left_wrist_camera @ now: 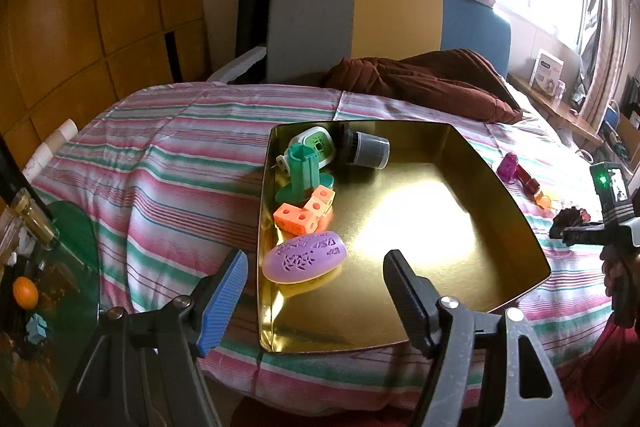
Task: Organize rigid objects
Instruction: 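Lift the brown spiky toy and carry it toward the tray with the right gripper, then lower the brown spiky toy into the tray beside the purple egg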
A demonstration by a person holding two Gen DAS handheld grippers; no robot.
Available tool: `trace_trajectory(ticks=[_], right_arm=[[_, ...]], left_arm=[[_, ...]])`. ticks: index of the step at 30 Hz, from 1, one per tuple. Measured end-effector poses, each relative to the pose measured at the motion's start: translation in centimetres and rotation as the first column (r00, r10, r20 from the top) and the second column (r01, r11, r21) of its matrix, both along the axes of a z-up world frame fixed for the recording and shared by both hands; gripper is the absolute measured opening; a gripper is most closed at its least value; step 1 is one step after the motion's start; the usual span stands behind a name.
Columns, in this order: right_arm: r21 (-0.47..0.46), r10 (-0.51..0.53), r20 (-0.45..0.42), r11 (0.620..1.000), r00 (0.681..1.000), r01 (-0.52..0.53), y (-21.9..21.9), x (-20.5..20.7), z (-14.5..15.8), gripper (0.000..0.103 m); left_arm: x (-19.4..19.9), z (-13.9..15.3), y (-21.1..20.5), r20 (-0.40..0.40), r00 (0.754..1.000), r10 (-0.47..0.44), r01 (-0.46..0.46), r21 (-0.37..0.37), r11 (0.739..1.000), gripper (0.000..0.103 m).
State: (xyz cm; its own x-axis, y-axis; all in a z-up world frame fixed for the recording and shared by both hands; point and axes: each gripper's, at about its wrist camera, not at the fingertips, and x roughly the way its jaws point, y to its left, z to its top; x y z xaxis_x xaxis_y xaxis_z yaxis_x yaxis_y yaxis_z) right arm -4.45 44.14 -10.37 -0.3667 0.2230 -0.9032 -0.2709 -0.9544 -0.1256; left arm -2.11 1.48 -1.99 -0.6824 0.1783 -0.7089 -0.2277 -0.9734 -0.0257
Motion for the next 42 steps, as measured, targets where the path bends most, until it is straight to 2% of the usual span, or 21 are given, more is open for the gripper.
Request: trace_trajectory(ticks=[12,27,31,35,42], right_arm=[[0.002,0.156,-0.015,0.988,0.988,-0.156,-5.3,0.3,1.0,0.054],[-0.035,0.158,-0.16,0.985,0.974,-0.166,-8.4,1.4,5.1,0.054],[-0.034,0.211,-0.229,0.974,0.95,-0.224,-11.3,1.9,7.2,0.054],[-0.039,0.294,-0.288,0.947,0.911,-0.318,-15.6,2.4,9.0,0.054],[-0.056,0.45,-0.337,0.867,0.827,-0.494,-24.1,2.9,9.7,0.054]], left_arm=[[0.5,-0.1,-0.6,-0.002,1.0,0.011,-0.011,0.002,1.0,0.071],[0.8,-0.4,-1.6,-0.001,0.999,0.035,-0.035,0.012,0.999,0.071],[0.6,-0.5,-2.3,0.004,0.998,0.057,-0.057,0.016,0.998,0.071],[0.5,-0.6,-3.2,0.011,0.996,0.085,-0.085,0.014,0.996,0.071],[0.5,-0.4,-4.6,0.008,0.992,0.128,-0.128,0.007,0.992,0.071]])
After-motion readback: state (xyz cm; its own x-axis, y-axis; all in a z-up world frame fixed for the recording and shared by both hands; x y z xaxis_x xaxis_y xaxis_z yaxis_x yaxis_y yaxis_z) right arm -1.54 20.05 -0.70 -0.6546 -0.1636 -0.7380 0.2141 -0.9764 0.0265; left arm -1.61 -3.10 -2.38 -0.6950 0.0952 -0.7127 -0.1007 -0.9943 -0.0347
